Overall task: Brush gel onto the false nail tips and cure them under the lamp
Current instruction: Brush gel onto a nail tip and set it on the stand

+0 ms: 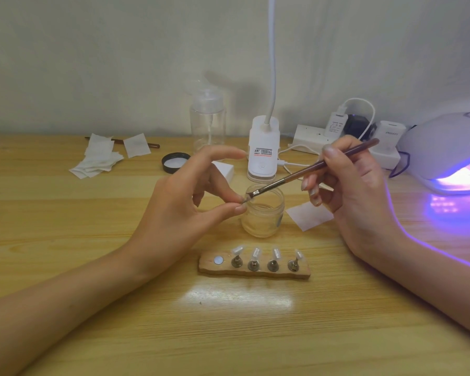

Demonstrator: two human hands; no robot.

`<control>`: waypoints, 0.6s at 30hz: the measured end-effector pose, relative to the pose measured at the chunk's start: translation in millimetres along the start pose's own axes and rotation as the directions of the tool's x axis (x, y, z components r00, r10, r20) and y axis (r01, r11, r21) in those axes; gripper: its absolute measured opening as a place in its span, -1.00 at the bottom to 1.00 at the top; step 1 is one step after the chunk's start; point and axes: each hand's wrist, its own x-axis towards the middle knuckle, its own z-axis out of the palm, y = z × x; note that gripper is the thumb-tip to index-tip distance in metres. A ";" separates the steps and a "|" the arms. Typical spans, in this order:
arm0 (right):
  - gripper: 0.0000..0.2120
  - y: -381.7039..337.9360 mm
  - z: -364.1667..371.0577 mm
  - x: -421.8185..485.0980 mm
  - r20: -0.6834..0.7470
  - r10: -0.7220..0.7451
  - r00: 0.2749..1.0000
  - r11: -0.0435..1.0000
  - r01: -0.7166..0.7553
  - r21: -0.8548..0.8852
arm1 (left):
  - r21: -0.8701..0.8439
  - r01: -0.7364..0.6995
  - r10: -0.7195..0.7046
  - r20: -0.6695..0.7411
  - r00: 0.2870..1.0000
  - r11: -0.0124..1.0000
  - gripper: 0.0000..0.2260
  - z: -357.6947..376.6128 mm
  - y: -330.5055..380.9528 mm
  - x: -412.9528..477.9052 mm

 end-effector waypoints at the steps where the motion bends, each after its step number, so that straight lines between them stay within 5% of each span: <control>1: -0.86 0.4 -1.0 0.2 -0.006 0.001 1.000 1.000 -0.001 -0.017 | -0.002 0.003 -0.003 0.000 1.000 1.000 -0.50 -0.2 0.0 -0.1; 18: -0.85 0.1 -0.8 -1.8 -0.016 -0.039 0.999 0.999 0.038 -0.011 | -0.023 0.020 -0.020 0.010 1.000 1.000 -0.44 0.4 1.9 -0.3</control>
